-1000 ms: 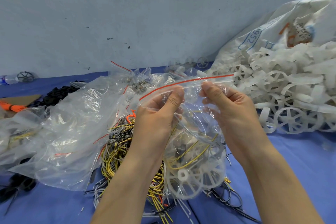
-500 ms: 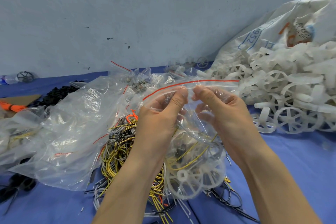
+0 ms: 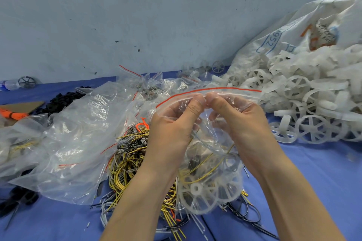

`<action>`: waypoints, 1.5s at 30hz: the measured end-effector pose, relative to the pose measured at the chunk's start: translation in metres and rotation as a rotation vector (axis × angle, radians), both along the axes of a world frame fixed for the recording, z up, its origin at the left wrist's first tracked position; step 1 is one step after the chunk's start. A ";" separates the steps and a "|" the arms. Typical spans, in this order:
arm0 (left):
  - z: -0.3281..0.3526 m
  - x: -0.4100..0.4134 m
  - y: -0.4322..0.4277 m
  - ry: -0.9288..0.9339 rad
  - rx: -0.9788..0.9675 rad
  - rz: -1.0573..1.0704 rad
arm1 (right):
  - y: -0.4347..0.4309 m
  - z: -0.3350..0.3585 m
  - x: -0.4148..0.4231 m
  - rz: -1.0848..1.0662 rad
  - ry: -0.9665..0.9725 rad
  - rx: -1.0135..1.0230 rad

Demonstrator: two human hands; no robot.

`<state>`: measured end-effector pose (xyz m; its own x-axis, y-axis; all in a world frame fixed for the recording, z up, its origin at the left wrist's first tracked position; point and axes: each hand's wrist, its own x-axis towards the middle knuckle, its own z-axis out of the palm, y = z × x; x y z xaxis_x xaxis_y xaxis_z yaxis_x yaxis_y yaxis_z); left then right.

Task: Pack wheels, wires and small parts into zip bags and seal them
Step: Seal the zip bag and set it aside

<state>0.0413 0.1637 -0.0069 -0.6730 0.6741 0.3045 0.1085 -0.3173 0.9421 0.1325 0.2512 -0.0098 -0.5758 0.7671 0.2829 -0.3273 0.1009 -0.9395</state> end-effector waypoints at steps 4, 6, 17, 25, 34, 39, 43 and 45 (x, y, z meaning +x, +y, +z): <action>0.000 0.001 0.001 0.013 0.016 0.002 | -0.002 0.001 0.000 -0.047 0.001 0.043; -0.001 0.001 0.001 0.027 0.024 0.012 | -0.003 0.000 -0.001 -0.068 0.000 0.069; -0.002 0.002 0.001 0.026 0.013 0.056 | -0.003 0.001 -0.001 -0.022 0.002 0.036; -0.002 -0.002 0.001 0.109 0.026 0.083 | -0.003 -0.002 -0.003 -0.158 0.031 0.022; -0.009 -0.022 -0.019 0.191 0.034 0.185 | 0.010 -0.003 0.003 -0.253 0.093 -0.067; -0.008 -0.023 -0.021 0.188 0.045 0.223 | 0.011 -0.003 0.003 -0.290 0.118 -0.109; -0.008 -0.022 -0.017 0.192 0.055 0.227 | 0.013 -0.005 0.002 -0.356 0.167 -0.157; -0.008 -0.021 -0.016 0.193 0.058 0.233 | 0.014 -0.005 0.002 -0.373 0.198 -0.188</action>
<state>0.0199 0.1479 -0.0149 -0.7332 0.4864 0.4753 0.3598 -0.3157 0.8780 0.1345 0.2649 -0.0144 -0.1991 0.9602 0.1959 -0.4763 0.0799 -0.8756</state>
